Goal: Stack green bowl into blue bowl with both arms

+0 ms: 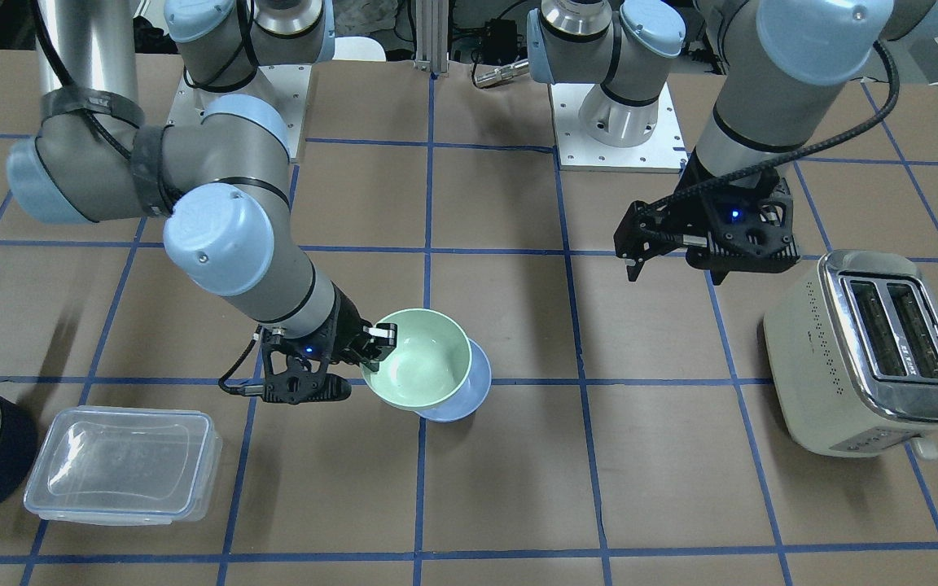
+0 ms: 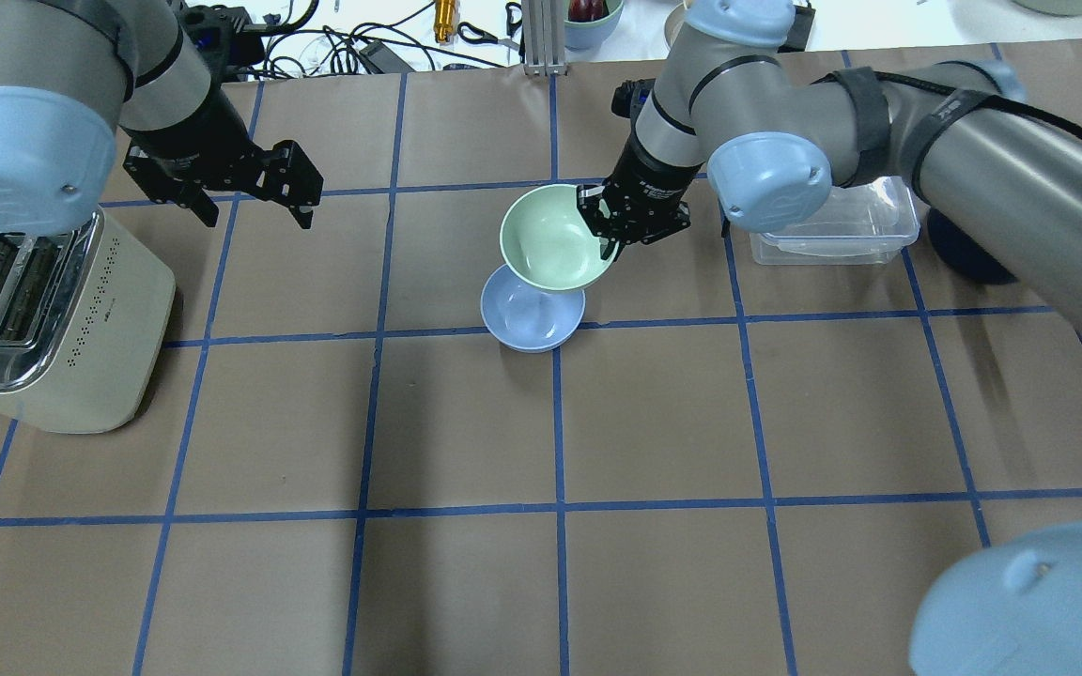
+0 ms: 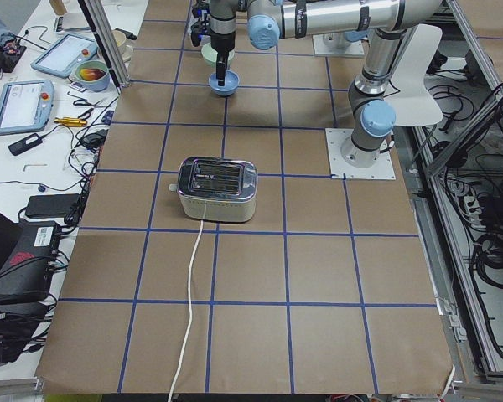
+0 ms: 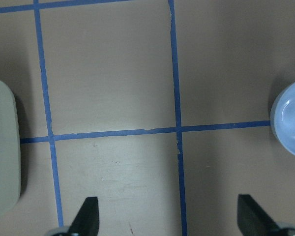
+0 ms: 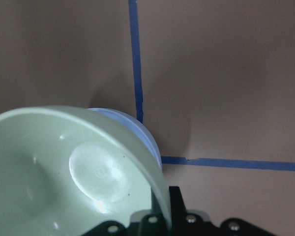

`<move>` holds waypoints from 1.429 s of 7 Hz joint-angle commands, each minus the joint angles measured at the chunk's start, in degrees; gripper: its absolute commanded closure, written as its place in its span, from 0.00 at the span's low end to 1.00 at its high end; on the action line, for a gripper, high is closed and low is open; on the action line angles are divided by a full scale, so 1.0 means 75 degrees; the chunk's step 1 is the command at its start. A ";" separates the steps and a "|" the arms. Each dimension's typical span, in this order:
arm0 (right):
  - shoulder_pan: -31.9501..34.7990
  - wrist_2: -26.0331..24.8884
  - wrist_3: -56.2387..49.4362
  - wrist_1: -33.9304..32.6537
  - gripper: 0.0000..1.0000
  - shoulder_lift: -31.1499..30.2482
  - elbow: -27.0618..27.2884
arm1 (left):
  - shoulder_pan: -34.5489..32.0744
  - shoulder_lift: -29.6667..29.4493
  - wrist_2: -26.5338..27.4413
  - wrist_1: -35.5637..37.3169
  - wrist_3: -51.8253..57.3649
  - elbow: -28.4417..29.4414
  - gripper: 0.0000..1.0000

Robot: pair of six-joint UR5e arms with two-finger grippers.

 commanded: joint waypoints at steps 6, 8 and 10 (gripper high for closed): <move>0.0245 0.0042 0.0006 -0.0650 0.72 0.0296 0.0447 | -0.0002 0.0508 -0.0393 -0.0799 -0.0060 0.0474 0.00; 0.0245 0.0042 0.0076 -0.0711 0.01 0.0296 0.0436 | -0.0002 0.0508 -0.0268 -0.0799 0.0046 0.0462 0.00; 0.0105 -0.0132 0.0018 -0.0583 0.00 0.0191 0.0191 | -0.0002 0.0496 0.0409 -0.0904 0.0010 0.0427 0.00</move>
